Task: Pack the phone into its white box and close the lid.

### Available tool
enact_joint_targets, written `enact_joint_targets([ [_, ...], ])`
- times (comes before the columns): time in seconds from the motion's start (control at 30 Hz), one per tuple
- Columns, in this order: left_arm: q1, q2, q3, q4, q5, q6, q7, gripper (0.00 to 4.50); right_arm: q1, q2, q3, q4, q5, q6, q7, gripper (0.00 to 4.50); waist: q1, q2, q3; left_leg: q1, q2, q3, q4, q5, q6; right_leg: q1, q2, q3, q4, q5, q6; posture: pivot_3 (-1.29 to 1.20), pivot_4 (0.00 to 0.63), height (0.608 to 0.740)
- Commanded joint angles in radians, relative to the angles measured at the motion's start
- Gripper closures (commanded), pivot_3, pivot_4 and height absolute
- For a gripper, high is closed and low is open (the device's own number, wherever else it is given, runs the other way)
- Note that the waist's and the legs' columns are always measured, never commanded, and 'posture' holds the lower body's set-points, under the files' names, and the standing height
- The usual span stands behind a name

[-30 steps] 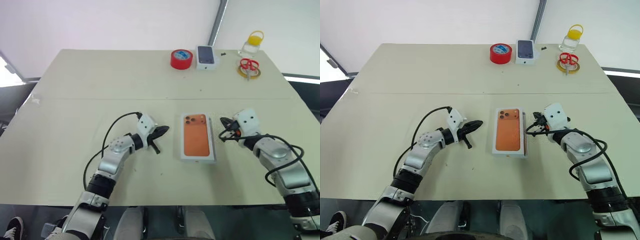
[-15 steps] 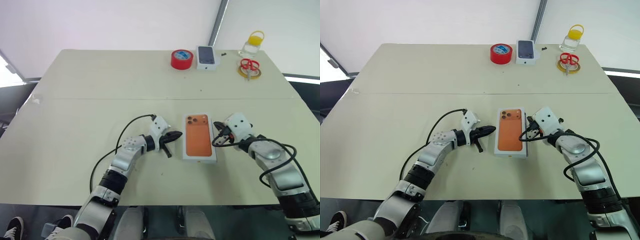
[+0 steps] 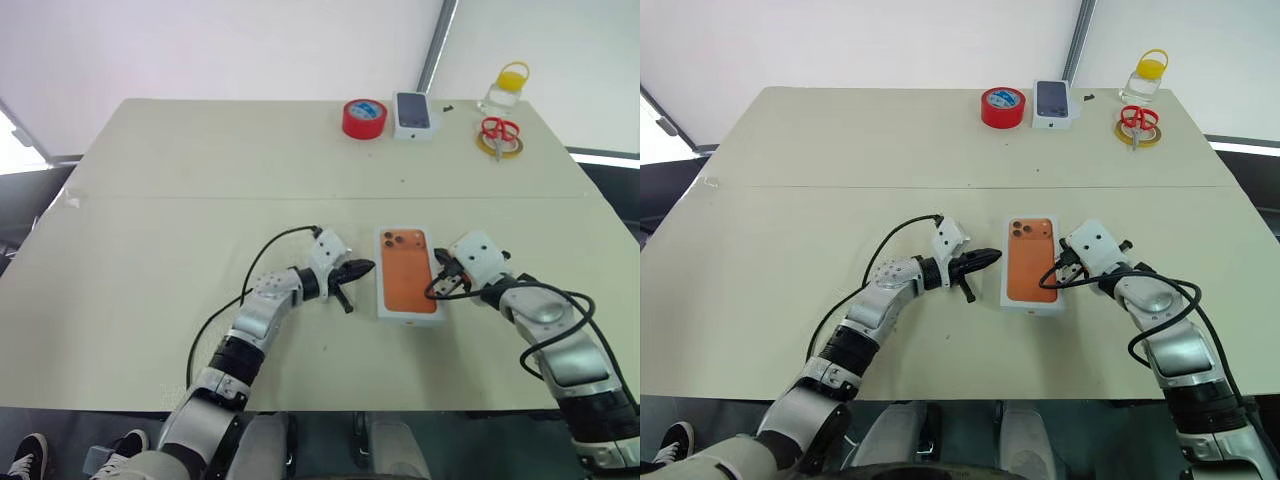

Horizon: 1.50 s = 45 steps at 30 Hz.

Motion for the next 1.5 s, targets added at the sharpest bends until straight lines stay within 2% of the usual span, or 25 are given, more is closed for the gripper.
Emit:
enact_joint_targets([
  [0.03, -0.024, -0.004, -0.017, 0.015, 0.02, -0.018, -0.003, 4.5, 0.008, -0.002, -0.006, -0.038, -0.028, -0.011, 0.008, 4.48, -0.001, 0.0, 0.0, 0.0, 0.0, 0.0, 0.0, 0.0, 0.0, 0.0, 0.0, 0.0, 0.0, 0.0, 0.0, 0.0, 0.15, 0.74],
  [0.23, -0.021, 0.001, 0.01, 0.018, 0.016, -0.027, 0.009, 4.5, -0.008, 0.009, -0.015, -0.035, -0.042, -0.018, 0.012, 4.48, -0.001, 0.0, 0.0, 0.0, 0.0, 0.0, 0.0, 0.0, 0.0, 0.0, 0.0, 0.0, 0.0, 0.0, 0.0, 0.0, 0.15, 0.74],
  [0.33, -0.028, 0.01, 0.046, -0.007, -0.011, -0.016, 0.014, 4.5, -0.031, 0.009, -0.061, -0.013, -0.025, -0.043, 0.008, 4.48, -0.002, 0.0, 0.0, 0.0, 0.0, 0.0, 0.0, 0.0, 0.0, 0.0, 0.0, 0.0, 0.0, 0.0, 0.0, 0.0, 0.15, 0.74],
  [0.43, -0.097, 0.01, 0.109, -0.013, -0.065, 0.01, 0.012, 4.5, -0.056, 0.03, -0.122, -0.013, 0.049, -0.062, 0.029, 4.48, -0.001, -0.001, 0.001, 0.0, 0.0, 0.0, 0.0, 0.0, 0.0, 0.0, 0.0, 0.0, 0.001, 0.0, 0.0, 0.0, 0.15, 0.74],
  [0.5, -0.177, 0.018, 0.135, 0.047, -0.073, -0.008, 0.003, 4.5, -0.06, 0.032, -0.126, -0.023, 0.08, -0.077, 0.073, 4.48, 0.001, -0.001, 0.001, 0.0, 0.0, -0.001, 0.0, 0.0, 0.0, 0.0, 0.0, 0.0, 0.001, 0.0, 0.001, 0.0, 0.15, 0.74],
  [0.57, -0.251, 0.015, 0.133, 0.136, -0.057, -0.047, -0.012, 4.5, -0.047, 0.024, -0.11, -0.036, 0.107, -0.08, 0.141, 4.48, 0.002, -0.001, 0.001, 0.0, -0.001, -0.001, 0.001, 0.0, 0.0, 0.001, 0.0, -0.001, 0.001, 0.0, 0.001, 0.0, 0.15, 0.74],
  [0.67, -0.332, -0.023, 0.099, 0.287, 0.0, -0.117, 0.001, 4.5, -0.013, -0.002, -0.051, -0.045, 0.066, -0.107, 0.198, 4.48, 0.002, -0.001, 0.0, 0.001, -0.003, -0.001, 0.001, 0.0, 0.0, 0.004, 0.0, -0.001, -0.001, 0.0, 0.001, 0.0, 0.15, 0.74],
  [0.8, -0.375, -0.057, -0.026, 0.469, 0.173, -0.148, 0.084, 4.5, 0.041, -0.027, 0.028, -0.045, -0.061, -0.144, 0.173, 4.48, -0.003, -0.001, 0.0, 0.001, -0.004, 0.0, 0.001, -0.001, 0.002, 0.004, -0.001, -0.001, -0.004, 0.001, 0.002, 0.0, 0.15, 0.74],
  [0.93, -0.343, -0.071, -0.068, 0.49, 0.203, -0.157, 0.031, 4.5, 0.081, -0.022, 0.037, -0.085, -0.066, -0.115, 0.183, 4.48, 0.001, -0.003, -0.001, 0.003, -0.002, -0.001, 0.0, -0.001, 0.002, 0.007, 0.0, -0.002, -0.005, 0.001, 0.003, 0.0, 0.15, 0.74],
  [1.03, -0.324, -0.068, -0.042, 0.469, 0.174, -0.127, -0.003, 4.5, 0.097, -0.003, 0.005, -0.123, 0.014, -0.049, 0.219, 4.48, 0.001, -0.004, -0.003, 0.005, 0.0, -0.002, 0.0, -0.001, 0.002, 0.009, 0.0, -0.002, -0.005, 0.0, 0.0, 0.0, 0.15, 0.74],
  [1.07, -0.325, -0.062, -0.019, 0.469, 0.152, -0.101, -0.021, 4.5, 0.097, 0.002, -0.013, -0.132, 0.057, -0.024, 0.238, 4.24, 0.001, -0.005, -0.004, 0.006, 0.0, -0.002, 0.0, -0.001, 0.002, 0.009, 0.0, -0.002, -0.005, 0.0, 0.0, 0.0, 0.15, 0.74],
  [1.13, -0.325, -0.046, 0.011, 0.459, 0.129, -0.08, -0.041, 3.95, 0.09, 0.008, -0.045, -0.139, 0.117, -0.009, 0.265, 3.67, 0.0, -0.005, -0.004, 0.006, 0.0, -0.002, 0.0, -0.001, 0.002, 0.009, 0.0, -0.002, -0.005, 0.0, 0.001, 0.0, 0.15, 0.74],
  [1.17, -0.319, -0.031, 0.02, 0.436, 0.123, -0.086, -0.048, 3.59, 0.078, 0.017, -0.066, -0.14, 0.143, -0.002, 0.264, 3.18, -0.001, -0.005, -0.004, 0.006, 0.0, -0.002, 0.0, -0.001, 0.002, 0.009, 0.0, -0.002, -0.005, 0.0, 0.001, 0.0, 0.15, 0.74],
  [1.27, -0.29, 0.013, 0.08, 0.322, 0.075, -0.078, -0.038, 2.19, 0.035, 0.038, -0.123, -0.136, 0.214, 0.019, 0.26, 1.74, -0.003, -0.004, -0.004, 0.005, 0.0, -0.002, 0.0, -0.001, 0.002, 0.008, 0.0, -0.002, -0.005, 0.001, 0.002, 0.0, 0.15, 0.74],
  [1.37, -0.239, 0.095, 0.125, 0.169, 0.034, -0.023, -0.065, 0.67, 0.041, 0.004, -0.137, -0.146, 0.259, 0.023, 0.333, 0.23, -0.004, -0.003, -0.003, 0.003, 0.0, -0.001, 0.0, -0.001, 0.001, 0.004, -0.001, -0.001, -0.003, 0.002, 0.003, 0.0, 0.15, 0.74],
  [1.4, -0.216, 0.132, 0.12, 0.12, 0.047, -0.023, -0.071, 0.14, 0.058, -0.02, -0.129, -0.155, 0.271, 0.029, 0.375, 0.0, -0.003, -0.003, -0.003, 0.003, 0.0, -0.001, 0.0, -0.001, 0.001, 0.004, -0.001, -0.001, -0.002, 0.002, 0.003, 0.0, 0.15, 0.74],
  [1.47, -0.16, 0.202, 0.125, 0.018, 0.07, -0.083, -0.055, 0.06, 0.088, -0.07, -0.097, -0.153, 0.218, -0.055, 0.428, 0.0, -0.003, -0.003, -0.003, 0.003, 0.0, -0.002, 0.0, -0.001, 0.001, 0.002, -0.001, -0.001, 0.001, 0.002, 0.003, 0.0, 0.15, 0.74],
  [1.5, -0.133, 0.232, 0.135, -0.037, 0.058, -0.054, -0.055, 0.06, 0.081, -0.073, -0.104, -0.141, 0.229, -0.051, 0.432, 0.0, -0.002, -0.003, -0.003, 0.003, 0.0, -0.002, 0.0, -0.001, 0.001, 0.002, -0.001, -0.001, 0.001, 0.002, 0.003, 0.0, 0.15, 0.74],
])
